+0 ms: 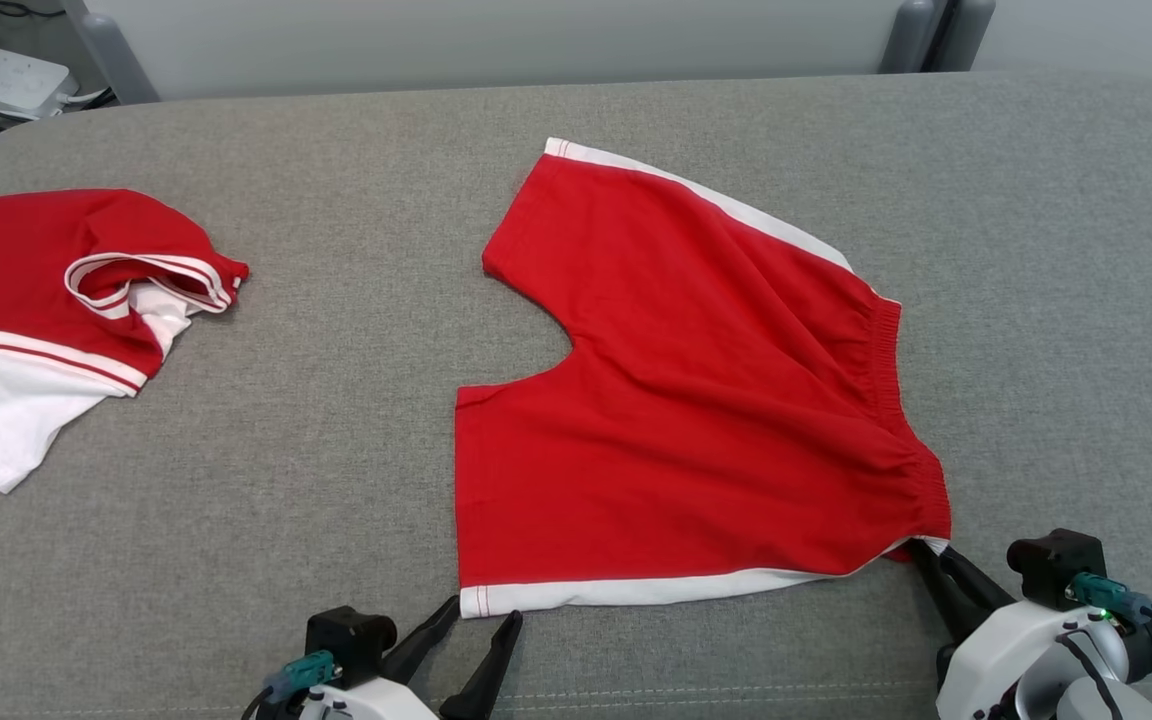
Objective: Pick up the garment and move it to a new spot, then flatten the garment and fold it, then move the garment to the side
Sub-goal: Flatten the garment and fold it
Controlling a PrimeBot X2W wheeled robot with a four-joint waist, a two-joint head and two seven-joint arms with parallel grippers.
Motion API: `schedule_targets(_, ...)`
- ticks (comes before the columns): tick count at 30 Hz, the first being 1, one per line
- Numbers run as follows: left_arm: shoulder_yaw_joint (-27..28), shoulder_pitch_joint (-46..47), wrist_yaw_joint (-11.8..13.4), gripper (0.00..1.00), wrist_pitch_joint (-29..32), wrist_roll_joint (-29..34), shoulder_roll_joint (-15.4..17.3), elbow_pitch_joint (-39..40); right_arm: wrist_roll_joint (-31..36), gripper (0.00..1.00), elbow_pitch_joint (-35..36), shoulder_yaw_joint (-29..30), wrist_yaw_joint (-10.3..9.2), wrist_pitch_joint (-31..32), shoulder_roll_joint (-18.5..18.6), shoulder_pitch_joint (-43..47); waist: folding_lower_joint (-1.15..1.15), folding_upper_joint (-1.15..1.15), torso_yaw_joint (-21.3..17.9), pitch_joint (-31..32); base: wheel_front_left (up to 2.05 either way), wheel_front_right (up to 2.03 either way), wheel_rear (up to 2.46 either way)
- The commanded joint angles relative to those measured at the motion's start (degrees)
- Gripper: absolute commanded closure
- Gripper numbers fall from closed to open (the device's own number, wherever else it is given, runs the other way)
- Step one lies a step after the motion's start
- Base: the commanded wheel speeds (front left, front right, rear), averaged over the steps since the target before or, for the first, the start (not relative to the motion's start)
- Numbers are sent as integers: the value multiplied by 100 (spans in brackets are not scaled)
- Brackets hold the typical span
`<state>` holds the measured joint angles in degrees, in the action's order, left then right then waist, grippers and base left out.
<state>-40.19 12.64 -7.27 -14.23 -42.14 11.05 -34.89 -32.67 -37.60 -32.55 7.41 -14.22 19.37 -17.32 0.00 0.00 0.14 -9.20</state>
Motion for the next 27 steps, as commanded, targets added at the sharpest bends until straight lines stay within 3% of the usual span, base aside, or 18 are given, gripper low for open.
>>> schedule_targets(1,87,278,-22,5,-77,-63,116,133,-10,100,120,-91,8,-78,91,-91,0,0,-4,-20,0,0,0)
schedule_targets(3,2,314,-22,54,-77,-100,131,124,-6,100,124,-103,8,-78,81,-103,0,0,-13,-38,0,0,0)
schedule_targets(4,-25,329,-22,86,-77,-131,132,125,-3,100,125,-114,8,-78,77,-111,0,0,-20,-44,0,0,0)
schedule_targets(5,-31,349,-22,100,-77,-154,134,145,-3,100,125,-126,8,-78,74,-121,0,0,-27,-50,0,0,0)
schedule_targets(14,-224,316,-22,100,-77,-283,371,434,-133,100,357,-435,8,-78,266,-149,0,0,-50,64,0,0,0)
schedule_targets(27,-1243,262,-22,100,-77,-1355,1335,577,-1359,100,523,-1992,8,163,1149,-444,0,0,40,597,0,0,0)
